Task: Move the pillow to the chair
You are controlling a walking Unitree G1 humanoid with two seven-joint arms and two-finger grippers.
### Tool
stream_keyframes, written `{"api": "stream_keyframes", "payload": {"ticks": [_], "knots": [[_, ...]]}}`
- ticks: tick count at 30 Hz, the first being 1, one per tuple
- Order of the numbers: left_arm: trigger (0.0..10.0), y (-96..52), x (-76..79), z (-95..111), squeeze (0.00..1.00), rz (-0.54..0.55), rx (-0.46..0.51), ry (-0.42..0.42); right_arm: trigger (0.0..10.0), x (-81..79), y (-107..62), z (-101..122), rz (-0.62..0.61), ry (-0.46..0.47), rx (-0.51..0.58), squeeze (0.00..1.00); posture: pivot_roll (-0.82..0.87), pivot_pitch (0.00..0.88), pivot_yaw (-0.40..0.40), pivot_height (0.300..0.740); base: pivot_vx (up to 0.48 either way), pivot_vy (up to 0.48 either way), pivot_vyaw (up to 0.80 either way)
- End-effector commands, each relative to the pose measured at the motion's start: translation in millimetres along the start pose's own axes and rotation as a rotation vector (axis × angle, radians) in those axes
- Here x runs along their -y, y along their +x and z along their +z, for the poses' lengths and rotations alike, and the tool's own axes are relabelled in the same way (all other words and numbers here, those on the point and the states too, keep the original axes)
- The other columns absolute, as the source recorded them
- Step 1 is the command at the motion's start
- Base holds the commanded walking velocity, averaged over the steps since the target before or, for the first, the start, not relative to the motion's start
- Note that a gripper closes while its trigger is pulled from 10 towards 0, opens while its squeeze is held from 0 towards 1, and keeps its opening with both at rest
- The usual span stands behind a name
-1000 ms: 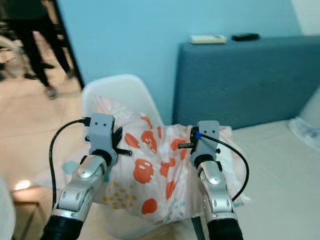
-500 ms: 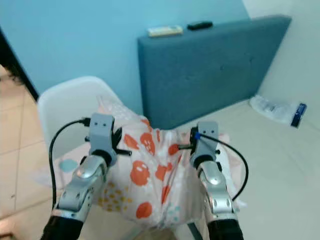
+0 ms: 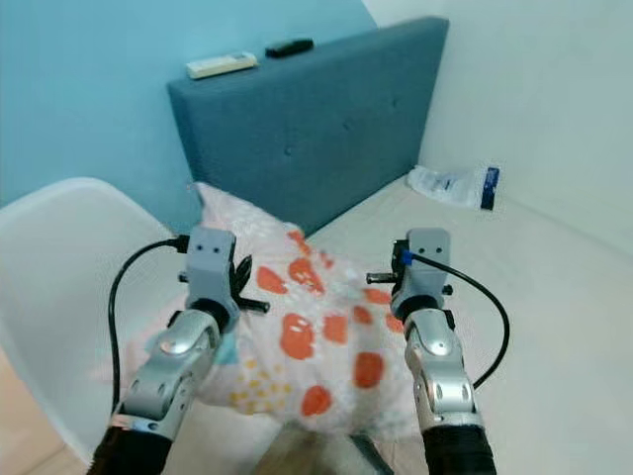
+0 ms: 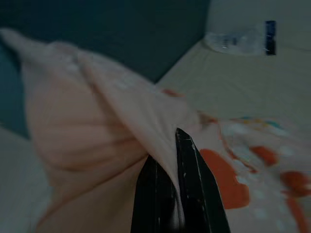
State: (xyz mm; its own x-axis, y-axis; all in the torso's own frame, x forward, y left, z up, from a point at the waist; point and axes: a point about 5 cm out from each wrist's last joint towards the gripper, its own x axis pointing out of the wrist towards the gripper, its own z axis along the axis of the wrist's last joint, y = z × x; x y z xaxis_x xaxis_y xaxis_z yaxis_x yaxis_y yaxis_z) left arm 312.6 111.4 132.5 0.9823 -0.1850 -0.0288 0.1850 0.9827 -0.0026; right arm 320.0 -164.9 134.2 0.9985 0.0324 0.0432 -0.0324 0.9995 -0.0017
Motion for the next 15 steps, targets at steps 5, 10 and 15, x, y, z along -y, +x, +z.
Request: {"api": "stream_keyframes", "payload": {"ticks": [5, 10, 15], "knots": [[10.0, 2.9, 5.4, 10.5, 0.0, -0.028, 0.05, -0.001, 10.0, 3.1, -1.4, -1.5, -0.013, 0.013, -0.01, 0.0, -0.01, 0.091, -0.001, 0.74, 0.0, 0.0, -0.8], [10.0, 3.0, 4.5, 10.2, 0.0, -0.031, 0.047, 0.007, 10.0, 3.9, -2.2, -3.2, -0.018, 0.013, -0.015, 0.0, 0.0, 0.093, 0.004, 0.74, 0.0, 0.0, -0.8], [10.0, 2.9, 3.2, 7.6, 0.0, -0.033, 0.037, 0.025, 10.0, 5.0, -3.6, -10.0, -0.019, 0.013, -0.047, 0.0, 0.0, 0.094, 0.011, 0.74, 0.0, 0.0, -0.8]]}}
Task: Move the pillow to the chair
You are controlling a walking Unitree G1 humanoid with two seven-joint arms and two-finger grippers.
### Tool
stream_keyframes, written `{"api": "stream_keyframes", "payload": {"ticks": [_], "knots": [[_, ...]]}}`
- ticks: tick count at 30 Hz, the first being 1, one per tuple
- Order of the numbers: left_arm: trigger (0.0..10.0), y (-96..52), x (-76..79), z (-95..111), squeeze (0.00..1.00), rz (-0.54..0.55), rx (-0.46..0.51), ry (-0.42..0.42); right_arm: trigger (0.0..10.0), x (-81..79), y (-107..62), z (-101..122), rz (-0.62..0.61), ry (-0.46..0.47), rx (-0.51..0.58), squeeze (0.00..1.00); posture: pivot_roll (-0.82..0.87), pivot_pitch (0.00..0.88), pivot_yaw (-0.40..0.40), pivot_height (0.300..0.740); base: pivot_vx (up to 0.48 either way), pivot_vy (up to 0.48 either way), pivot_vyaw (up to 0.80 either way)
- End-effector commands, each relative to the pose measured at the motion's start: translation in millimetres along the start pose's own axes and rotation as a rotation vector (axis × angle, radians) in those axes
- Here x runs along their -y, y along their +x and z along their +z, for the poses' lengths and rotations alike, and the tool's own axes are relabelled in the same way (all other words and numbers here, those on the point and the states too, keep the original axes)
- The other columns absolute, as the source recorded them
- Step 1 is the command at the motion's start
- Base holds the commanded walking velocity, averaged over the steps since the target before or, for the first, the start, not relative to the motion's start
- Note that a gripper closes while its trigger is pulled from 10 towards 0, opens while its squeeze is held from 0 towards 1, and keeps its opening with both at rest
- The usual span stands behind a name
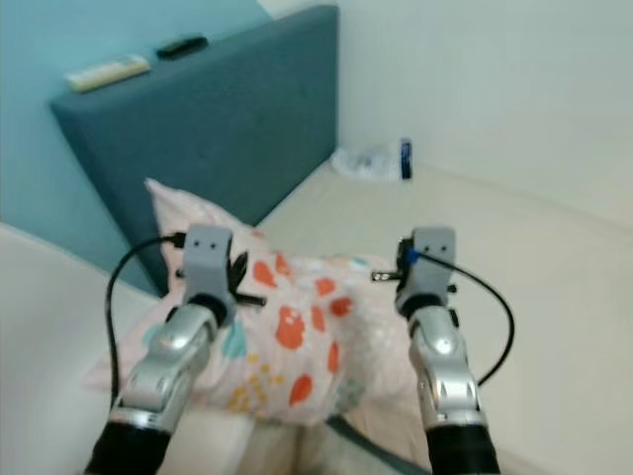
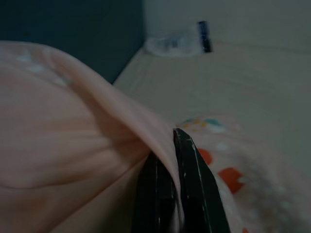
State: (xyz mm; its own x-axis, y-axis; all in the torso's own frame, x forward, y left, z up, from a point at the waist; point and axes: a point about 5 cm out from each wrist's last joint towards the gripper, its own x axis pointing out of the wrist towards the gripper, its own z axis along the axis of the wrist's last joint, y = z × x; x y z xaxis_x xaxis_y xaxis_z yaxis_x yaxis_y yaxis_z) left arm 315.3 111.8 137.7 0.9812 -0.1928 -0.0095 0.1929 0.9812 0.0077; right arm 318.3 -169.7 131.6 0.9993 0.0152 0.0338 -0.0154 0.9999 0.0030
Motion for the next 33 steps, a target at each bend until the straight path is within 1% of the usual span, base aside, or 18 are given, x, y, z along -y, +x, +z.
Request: {"api": "stream_keyframes", "payload": {"ticks": [1, 3, 5, 6, 8, 10, 14, 15, 16, 17, 18, 20, 23, 25, 26, 28, 32, 33], "knots": [[10.0, 0.6, 4.0, 2.3, 0.0, -0.025, 0.017, 0.014, 10.0, 0.4, -1.6, -7.5, -0.002, 0.008, -0.037, 0.0, 0.0, 0.094, 0.011, 0.74, 0.0, 0.0, -0.8], [10.0, 0.7, 3.6, -0.3, 0.0, -0.024, 0.005, 0.033, 10.0, 2.7, -1.8, -18.8, -0.011, -0.066, -0.102, 0.0, 0.0, 0.095, 0.013, 0.74, 0.0, 0.0, 0.0], [10.0, 1.0, 3.4, -0.7, 0.0, -0.023, 0.003, 0.036, 10.0, 5.2, -2.5, -24.5, -0.022, -0.069, -0.132, 0.0, 0.0, 0.097, 0.013, 0.74, 0.0, 0.0, 0.0], [10.0, 2.1, 1.5, 0.0, 0.0, -0.021, 0.007, 0.048, 10.0, 11.4, -3.9, -30.3, -0.053, -0.029, -0.156, 0.0, 0.0, 0.099, 0.014, 0.74, 0.0, 0.0, 0.0], [10.0, 3.0, -0.3, 0.6, 0.0, -0.019, 0.011, 0.062, 10.0, 14.9, -4.5, -32.7, -0.069, 0.005, -0.166, 0.0, 0.0, 0.099, 0.014, 0.74, 0.0, 0.0, 0.0], [10.0, 4.8, -4.1, 0.6, 0.0, -0.012, 0.008, 0.076, 10.0, 17.2, -5.1, -35.2, -0.058, 0.068, -0.179, 0.0, 0.0, 0.099, 0.015, 0.74, 0.0, 0.0, 0.0], [10.0, 9.4, -12.4, 5.1, 0.0, 0.001, 0.018, 0.104, 10.0, 23.0, -5.5, -45.4, -0.035, 0.092, -0.233, 0.0, 0.0, 0.105, 0.014, 0.74, 0.0, 0.0, 0.0], [10.0, 10.3, -13.4, 6.2, 0.0, 0.002, 0.02, 0.111, 10.0, 24.0, -5.1, -46.8, -0.028, 0.094, -0.238, 0.07, 0.01, 0.106, 0.014, 0.74, 0.0, 0.0, 0.0], [10.0, 11.6, -15.4, 7.5, 0.0, 0.003, 0.022, 0.127, 10.0, 25.5, -3.6, -47.9, -0.021, 0.106, -0.237, 0.68, 0.01, 0.113, 0.018, 0.74, 0.0, 0.0, 0.0], [10.0, 11.6, -15.4, 7.5, 0.0, 0.003, 0.022, 0.127, 10.0, 25.5, -3.6, -47.9, -0.021, 0.106, -0.237, 0.68, 0.01, 0.113, 0.018, 0.74, 0.0, 0.0, 0.0], [10.0, 12.8, -17.1, 8.4, 0.0, 0.003, 0.024, 0.139, 10.0, 26.0, -2.0, -48.1, -0.007, 0.126, -0.228, 1.0, 0.01, 0.116, 0.019, 0.74, 0.0, 0.0, 0.0], [10.0, 14.9, -20.9, 8.8, 0.0, 0.003, 0.02, 0.147, 10.0, 28.4, 3.4, -50.4, 0.002, 0.116, -0.242, 1.0, 0.02, 0.12, 0.024, 0.74, 0.0, 0.0, 0.0], [10.0, 16.1, -25.5, 7.9, 0.0, 0.007, 0.008, 0.129, 10.0, 23.8, 11.0, -48.3, 0.066, 0.084, -0.274, 1.0, 0.02, 0.122, 0.024, 0.74, 0.0, 0.0, 0.0], [10.0, 15.5, -27.8, 6.8, 0.0, 0.017, 0.002, 0.116, 10.0, 21.0, 14.3, -44.5, 0.077, 0.06, -0.266, 1.0, 0.02, 0.12, 0.024, 0.74, 0.0, 0.0, 0.0], [10.0, 14.9, -28.8, 5.6, 0.0, 0.025, -0.005, 0.107, 10.0, 19.3, 15.9, -41.3, 0.082, 0.048, -0.248, 0.0, 0.02, 0.117, 0.023, 0.74, 0.0, 0.0, 0.0], [10.0, 14.4, -29.3, 4.6, 0.0, 0.031, -0.009, 0.101, 10.0, 18.1, 16.7, -39.2, 0.083, 0.039, -0.235, 0.0, 0.02, 0.116, 0.023, 0.74, 0.0, 0.0, 0.0], [10.0, 13.5, -27.9, 2.6, 0.0, 0.038, -0.01, 0.094, 10.0, 15.2, 17.9, -38.4, 0.074, 0.075, -0.216, 0.0, 0.02, 0.111, 0.019, 0.725, 0.0, 0.0, 0.0], [10.0, 13.3, -27.0, 1.7, 0.0, 0.037, -0.011, 0.095, 10.0, 15.1, 18.6, -39.8, 0.071, 0.059, -0.225, 0.0, 0.03, 0.109, 0.016, 0.72, 0.0, 0.0, 0.0]]}}
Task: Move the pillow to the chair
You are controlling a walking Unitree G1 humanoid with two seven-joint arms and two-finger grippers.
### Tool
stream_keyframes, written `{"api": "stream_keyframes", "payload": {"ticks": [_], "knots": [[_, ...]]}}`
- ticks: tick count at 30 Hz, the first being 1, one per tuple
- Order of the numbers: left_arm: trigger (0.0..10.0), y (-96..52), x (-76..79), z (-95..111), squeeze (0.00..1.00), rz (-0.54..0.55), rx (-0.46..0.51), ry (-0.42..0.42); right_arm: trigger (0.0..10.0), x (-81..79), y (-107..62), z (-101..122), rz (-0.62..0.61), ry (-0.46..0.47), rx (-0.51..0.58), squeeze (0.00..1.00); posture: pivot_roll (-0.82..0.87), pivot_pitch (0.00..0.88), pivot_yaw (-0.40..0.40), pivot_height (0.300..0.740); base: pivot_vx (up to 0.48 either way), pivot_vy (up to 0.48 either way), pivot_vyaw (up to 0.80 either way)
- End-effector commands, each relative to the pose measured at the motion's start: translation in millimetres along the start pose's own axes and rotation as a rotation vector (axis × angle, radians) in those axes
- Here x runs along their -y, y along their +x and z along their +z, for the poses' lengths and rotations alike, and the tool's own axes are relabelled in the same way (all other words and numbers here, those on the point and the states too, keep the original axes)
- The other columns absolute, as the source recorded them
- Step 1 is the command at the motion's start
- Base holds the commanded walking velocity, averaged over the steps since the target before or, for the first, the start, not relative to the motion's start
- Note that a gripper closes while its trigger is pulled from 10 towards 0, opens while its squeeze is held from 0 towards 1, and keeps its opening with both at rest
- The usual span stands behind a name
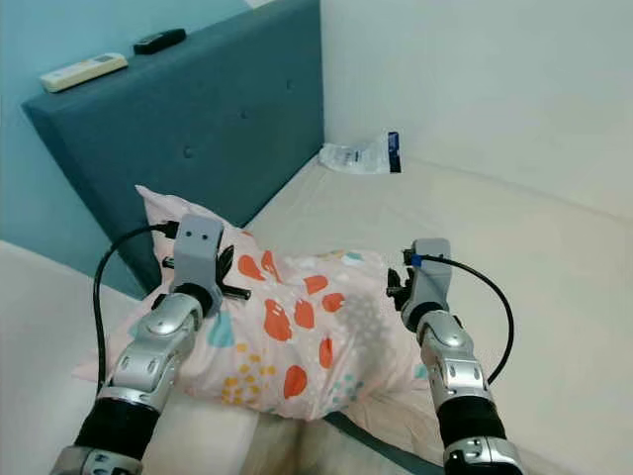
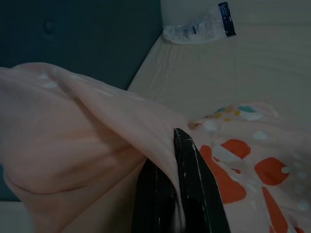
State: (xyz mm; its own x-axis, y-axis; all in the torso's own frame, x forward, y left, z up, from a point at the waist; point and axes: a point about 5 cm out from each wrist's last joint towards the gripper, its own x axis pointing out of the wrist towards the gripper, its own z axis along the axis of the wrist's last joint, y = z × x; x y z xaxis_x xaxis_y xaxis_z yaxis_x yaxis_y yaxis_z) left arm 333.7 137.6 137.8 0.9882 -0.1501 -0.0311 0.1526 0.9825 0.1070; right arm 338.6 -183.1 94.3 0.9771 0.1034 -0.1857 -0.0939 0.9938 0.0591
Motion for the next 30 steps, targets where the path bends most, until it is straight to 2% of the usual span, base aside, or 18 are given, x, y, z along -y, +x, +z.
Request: {"api": "stream_keyframes", "payload": {"ticks": [1, 7, 10, 23, 30], "knots": [[10.0, -0.2, 2.6, 0.9, 0.0, -0.006, 0.013, -0.003, 10.0, 1.5, 1.5, -3.4, -0.01, -0.012, -0.012, 0.0, 0.02, 0.107, 0.014, 0.71, 0.0, 0.0, 0.0], [10.0, -2.1, 4.4, -2.5, 0.0, -0.011, 0.009, 0.011, 10.0, -1.5, 0.0, -4.0, 0.032, -0.052, 0.0, 0.0, 0.02, 0.104, 0.006, 0.705, 0.0, 0.0, 0.0], [10.0, -2.2, 5.2, -2.5, 0.0, -0.011, 0.01, 0.013, 10.0, -1.9, -0.6, -3.5, 0.042, -0.041, 0.011, 0.0, 0.02, 0.105, 0.001, 0.691, 0.0, 0.0, 0.0], [10.0, -4.5, 7.2, -5.4, 0.0, -0.018, -0.001, 0.014, 10.0, -2.2, -0.4, -4.6, 0.048, -0.039, 0.019, 0.0, 0.02, 0.115, 0.006, 0.643, 0.0, 0.0, 0.0], [10.0, -4.7, 6.6, -6.0, 0.0, -0.015, -0.006, 0.015, 10.0, 1.6, -0.2, -3.1, 0.022, -0.055, 0.023, 0.0, 0.02, 0.119, 0.003, 0.638, 0.0, 0.0, 0.0]]}}
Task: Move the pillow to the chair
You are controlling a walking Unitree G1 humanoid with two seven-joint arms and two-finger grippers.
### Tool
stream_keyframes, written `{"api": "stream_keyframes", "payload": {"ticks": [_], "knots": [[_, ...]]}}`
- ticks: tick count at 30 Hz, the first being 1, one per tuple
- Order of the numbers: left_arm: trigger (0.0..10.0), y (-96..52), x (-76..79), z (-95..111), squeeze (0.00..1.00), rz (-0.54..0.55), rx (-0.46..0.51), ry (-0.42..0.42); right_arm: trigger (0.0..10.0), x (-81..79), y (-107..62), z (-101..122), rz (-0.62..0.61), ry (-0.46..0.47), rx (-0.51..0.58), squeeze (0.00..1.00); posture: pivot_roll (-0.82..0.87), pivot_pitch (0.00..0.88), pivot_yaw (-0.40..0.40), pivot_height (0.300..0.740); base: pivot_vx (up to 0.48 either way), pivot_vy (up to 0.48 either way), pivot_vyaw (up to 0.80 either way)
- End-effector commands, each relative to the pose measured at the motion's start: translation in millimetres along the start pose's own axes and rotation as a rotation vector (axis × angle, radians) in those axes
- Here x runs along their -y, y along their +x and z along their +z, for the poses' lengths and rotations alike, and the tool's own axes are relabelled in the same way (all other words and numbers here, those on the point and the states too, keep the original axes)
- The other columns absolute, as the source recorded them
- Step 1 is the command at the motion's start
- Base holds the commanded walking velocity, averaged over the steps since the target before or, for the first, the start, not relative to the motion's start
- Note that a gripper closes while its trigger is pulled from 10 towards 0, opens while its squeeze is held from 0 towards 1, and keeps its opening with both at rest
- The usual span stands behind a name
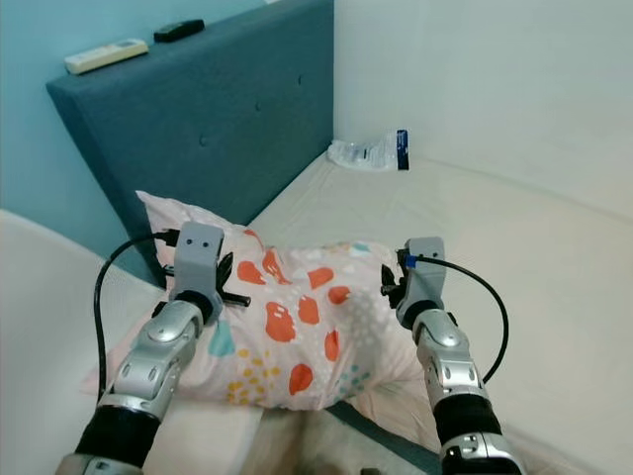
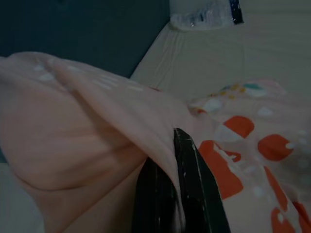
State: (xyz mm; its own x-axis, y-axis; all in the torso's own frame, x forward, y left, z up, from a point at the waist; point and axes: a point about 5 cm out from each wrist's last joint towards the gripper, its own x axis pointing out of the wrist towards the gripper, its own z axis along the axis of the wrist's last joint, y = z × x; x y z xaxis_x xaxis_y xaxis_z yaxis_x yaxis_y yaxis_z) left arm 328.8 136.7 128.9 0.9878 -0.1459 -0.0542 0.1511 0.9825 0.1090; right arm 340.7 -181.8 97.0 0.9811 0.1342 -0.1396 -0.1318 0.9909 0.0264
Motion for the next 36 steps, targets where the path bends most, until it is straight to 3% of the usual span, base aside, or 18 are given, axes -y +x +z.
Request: {"api": "stream_keyframes", "payload": {"ticks": [1, 17, 21, 22, 26, 30, 36], "knots": [[10.0, -0.3, 4.0, 2.8, 0.0, -0.016, 0.018, 0.013, 10.0, 2.5, -2.2, -6.2, -0.009, -0.016, -0.023, 0.0, 0.02, 0.119, 0.003, 0.638, 0.0, 0.0, 0.0], [10.0, -0.3, -2.6, 2.3, 0.0, -0.011, 0.007, 0.031, 10.0, 12.5, 1.7, 2.2, -0.014, -0.007, -0.009, 0.0, 0.03, 0.147, 0.007, 0.614, 0.0, 0.0, 0.0], [10.0, 0.1, -11.1, 0.9, 0.0, 0.0, -0.005, 0.054, 10.0, 28.1, 6.8, 6.7, -0.035, -0.003, -0.036, 0.0, 0.04, 0.179, 0.014, 0.614, 0.0, 0.0, 0.0], [10.0, 0.5, -13.5, 2.0, 0.0, 0.003, -0.005, 0.055, 10.0, 34.8, 8.0, 9.9, -0.044, 0.018, -0.028, 1.0, 0.05, 0.2, 0.019, 0.614, 0.0, 0.0, 0.0], [10.0, 0.6, -19.1, 6.5, 0.0, 0.007, 0.001, 0.071, 10.0, 50.3, 10.4, 17.2, -0.063, 0.062, -0.026, 1.0, 0.06, 0.222, 0.024, 0.614, 0.0, 0.0, 0.0], [10.0, 0.4, -24.2, 10.6, 0.0, 0.013, 0.006, 0.075, 10.0, 61.6, 11.1, 21.0, -0.084, 0.046, -0.053, 1.0, 0.09, 0.26, 0.029, 0.614, 0.0, 0.0, 0.0], [10.0, -3.4, -29.7, 13.7, 0.0, 0.014, 0.006, 0.102, 10.0, 74.3, 8.2, 14.8, -0.075, 0.213, -0.141, 1.0, 0.12, 0.299, 0.031, 0.614, 0.0, 0.0, 0.0]]}}
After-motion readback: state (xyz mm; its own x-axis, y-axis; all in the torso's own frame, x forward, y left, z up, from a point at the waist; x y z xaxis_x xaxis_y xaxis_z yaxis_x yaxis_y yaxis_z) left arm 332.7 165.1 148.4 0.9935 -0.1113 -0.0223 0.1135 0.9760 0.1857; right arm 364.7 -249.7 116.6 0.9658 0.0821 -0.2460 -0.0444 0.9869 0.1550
